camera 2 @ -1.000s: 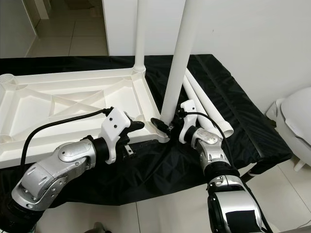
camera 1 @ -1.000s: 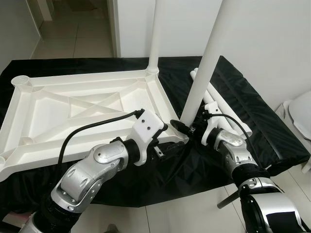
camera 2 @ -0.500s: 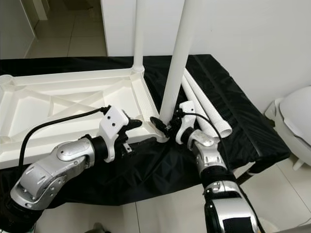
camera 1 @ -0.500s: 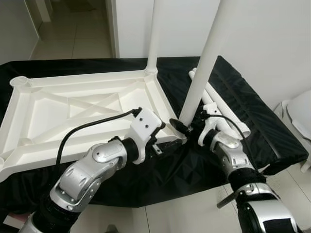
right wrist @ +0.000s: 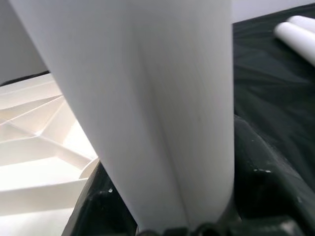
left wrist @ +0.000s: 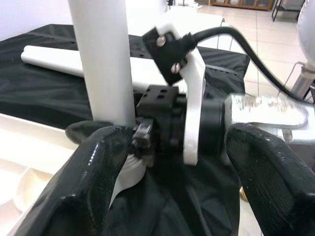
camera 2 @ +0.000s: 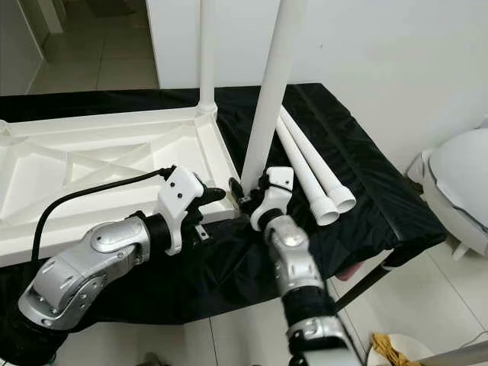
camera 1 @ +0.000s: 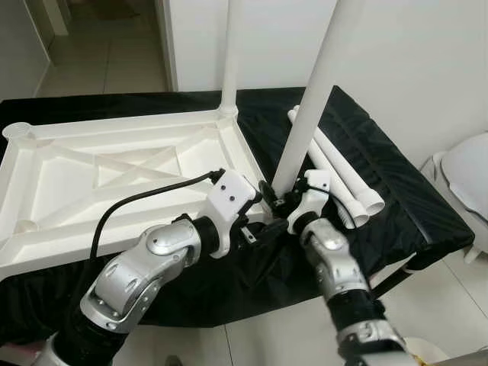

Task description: Building children table

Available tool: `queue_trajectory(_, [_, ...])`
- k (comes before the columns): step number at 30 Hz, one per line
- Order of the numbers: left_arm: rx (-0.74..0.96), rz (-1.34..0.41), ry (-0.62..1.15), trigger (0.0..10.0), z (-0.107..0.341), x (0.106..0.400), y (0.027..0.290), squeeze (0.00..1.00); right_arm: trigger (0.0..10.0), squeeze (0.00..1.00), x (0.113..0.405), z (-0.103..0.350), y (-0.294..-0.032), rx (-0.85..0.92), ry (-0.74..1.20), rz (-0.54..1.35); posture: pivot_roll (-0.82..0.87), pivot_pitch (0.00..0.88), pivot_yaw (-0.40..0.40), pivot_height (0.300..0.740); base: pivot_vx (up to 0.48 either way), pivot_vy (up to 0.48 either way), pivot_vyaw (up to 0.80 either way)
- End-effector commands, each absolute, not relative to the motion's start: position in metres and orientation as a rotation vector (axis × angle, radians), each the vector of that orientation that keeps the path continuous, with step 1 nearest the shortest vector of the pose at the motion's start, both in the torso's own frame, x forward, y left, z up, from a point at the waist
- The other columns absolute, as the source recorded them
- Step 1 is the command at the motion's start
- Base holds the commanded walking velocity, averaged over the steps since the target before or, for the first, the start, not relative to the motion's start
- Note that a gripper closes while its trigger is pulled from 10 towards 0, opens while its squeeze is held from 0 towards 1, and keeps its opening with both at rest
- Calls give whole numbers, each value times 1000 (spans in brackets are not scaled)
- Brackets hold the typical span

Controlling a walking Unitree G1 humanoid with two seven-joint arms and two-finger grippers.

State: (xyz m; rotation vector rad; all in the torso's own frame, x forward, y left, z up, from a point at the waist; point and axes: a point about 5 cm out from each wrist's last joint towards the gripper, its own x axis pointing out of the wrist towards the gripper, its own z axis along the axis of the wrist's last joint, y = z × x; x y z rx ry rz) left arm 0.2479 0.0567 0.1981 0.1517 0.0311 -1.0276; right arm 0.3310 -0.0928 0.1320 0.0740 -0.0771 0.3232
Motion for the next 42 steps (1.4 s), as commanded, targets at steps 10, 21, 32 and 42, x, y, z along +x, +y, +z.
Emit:
queue_trajectory(10, [144,-1104,47,10000,196,245,51,0,1961,0,315,118,-87,105,18,130,-46,48,-26,740,0,0,0])
queue_trajectory(21, [143,-1099,47,10000,196,247,51,0,10000,1000,316,128,-98,89,-39,163,-48,46,-30,740,0,0,0])
queue_trajectory(32, [144,-1090,46,10000,196,246,51,0,10000,1000,318,139,-130,79,-99,352,-36,32,-40,740,0,0,0])
queue_trajectory(42, [150,-1099,43,10000,197,248,51,0,10000,0,323,137,-149,-29,-68,627,-49,6,-25,740,0,0,0])
